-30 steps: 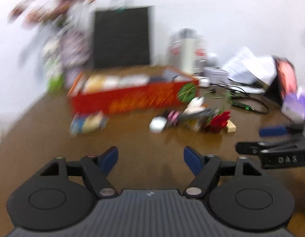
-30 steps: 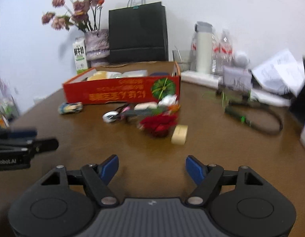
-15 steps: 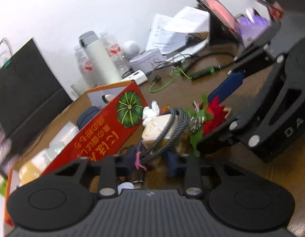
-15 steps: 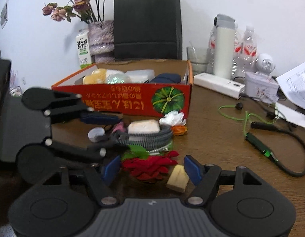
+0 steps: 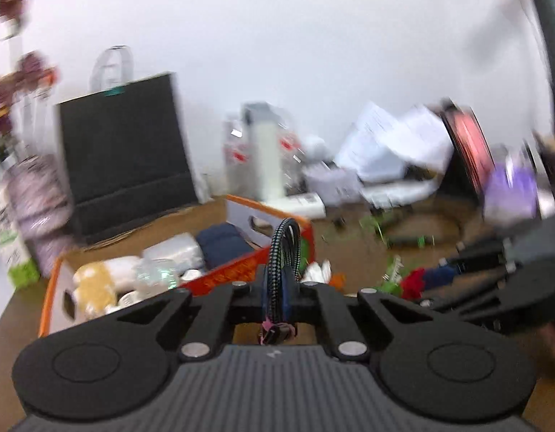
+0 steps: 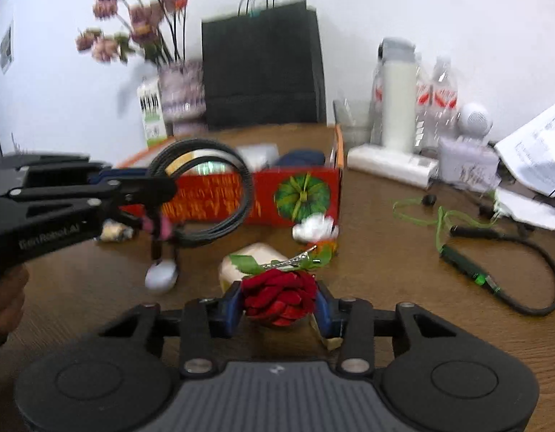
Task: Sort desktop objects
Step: 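Grasp the black coiled cable with the left gripper while the right gripper grasps the red flower, then drop the cable and red flower into the red box with both grippers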
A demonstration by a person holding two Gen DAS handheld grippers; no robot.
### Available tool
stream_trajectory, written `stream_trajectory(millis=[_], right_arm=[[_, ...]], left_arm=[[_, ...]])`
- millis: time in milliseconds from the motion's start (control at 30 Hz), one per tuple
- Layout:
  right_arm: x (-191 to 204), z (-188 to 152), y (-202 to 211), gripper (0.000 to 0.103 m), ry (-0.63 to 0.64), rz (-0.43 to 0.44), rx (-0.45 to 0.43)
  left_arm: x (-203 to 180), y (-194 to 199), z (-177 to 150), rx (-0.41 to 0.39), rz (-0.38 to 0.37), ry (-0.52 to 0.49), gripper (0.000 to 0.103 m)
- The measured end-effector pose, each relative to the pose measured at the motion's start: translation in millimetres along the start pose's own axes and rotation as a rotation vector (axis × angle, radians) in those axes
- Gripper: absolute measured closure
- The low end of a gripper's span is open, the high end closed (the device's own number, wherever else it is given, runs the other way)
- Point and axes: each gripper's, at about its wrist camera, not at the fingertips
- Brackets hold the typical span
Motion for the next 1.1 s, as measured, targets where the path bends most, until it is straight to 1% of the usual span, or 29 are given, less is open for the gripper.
stream_trajectory(millis=[67, 133, 200, 233, 333, 400, 433, 533, 600, 700, 733, 800, 900, 967, 1067, 1100], right_arm=[[5.5, 3.2, 17.3, 0.065, 0.002, 0.005, -0.047], [11.8, 3.1, 33.5, 0.065, 0.002, 0.012, -0.073], [20.2, -1.3, 46.1, 0.065, 0.01, 0.033, -0.076], [24.4, -5.6, 52.4, 0.065, 0.013, 0.042, -0.074], [34.7, -18.8, 66.9, 0.064, 0.013, 0.069, -0.06], [40.7, -30.4, 75.7, 0.064, 0.013, 0.1, -0.033], [41.2, -36.2, 78.9, 0.064, 0.009, 0.132, -0.004], [41.3, -51.8, 92.5, 0.064, -0.022, 0.187, 0.029], [43.2, -60.2, 102.6, 0.064, -0.039, 0.19, 0.031], [44.7, -59.7, 110.9, 0.064, -0.048, 0.181, 0.012], [44.5, -55.7, 111.6, 0.064, -0.048, 0.174, 0.004], [45.8, -42.8, 112.7, 0.064, -0.039, 0.162, -0.023], [46.9, -13.0, 107.6, 0.063, -0.009, 0.163, -0.055], [47.5, 14.3, 98.2, 0.063, 0.013, 0.159, -0.064], [48.2, 62.3, 73.6, 0.063, 0.044, 0.153, -0.063], [49.3, 77.8, 63.9, 0.063, 0.048, 0.145, -0.06]], left_arm=[[5.9, 15.4, 4.8, -0.026, 0.027, 0.087, 0.095], [10.3, 36.2, 6.8, -0.049, 0.047, 0.179, 0.095], [12.6, 57.9, 6.7, -0.044, 0.054, 0.257, 0.095], [12.7, 68.1, 5.3, -0.026, 0.063, 0.279, 0.095], [3.3, 99.2, 1.1, 0.044, 0.138, 0.297, 0.095], [-2.4, 113.6, -4.6, 0.086, 0.166, 0.308, 0.095], [-5.6, 121.7, -9.5, 0.107, 0.162, 0.32, 0.096], [-15.2, 140.2, -22.6, 0.144, 0.155, 0.327, 0.095], [-19.3, 145.1, -28.8, 0.183, 0.162, 0.334, 0.096], [-11.9, 145.3, -34.0, 0.189, 0.142, 0.39, 0.096], [-7.2, 144.8, -31.8, 0.183, 0.149, 0.401, 0.096], [2.4, 142.9, -21.4, 0.147, 0.17, 0.385, 0.096], [29.3, 128.2, 4.8, 0.088, 0.229, 0.34, 0.095], [48.3, 111.5, 21.5, 0.072, 0.258, 0.313, 0.095], [86.0, 70.9, 47.0, 0.081, 0.272, 0.329, 0.095], [99.3, 53.9, 54.0, 0.092, 0.265, 0.331, 0.095]])
Point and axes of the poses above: each gripper's, at about its wrist camera, not at the fingertips, and y roughly against the way its jaws point, x to its left, z to its top, and after that the axes turned 8 degrees about -y, right-handed
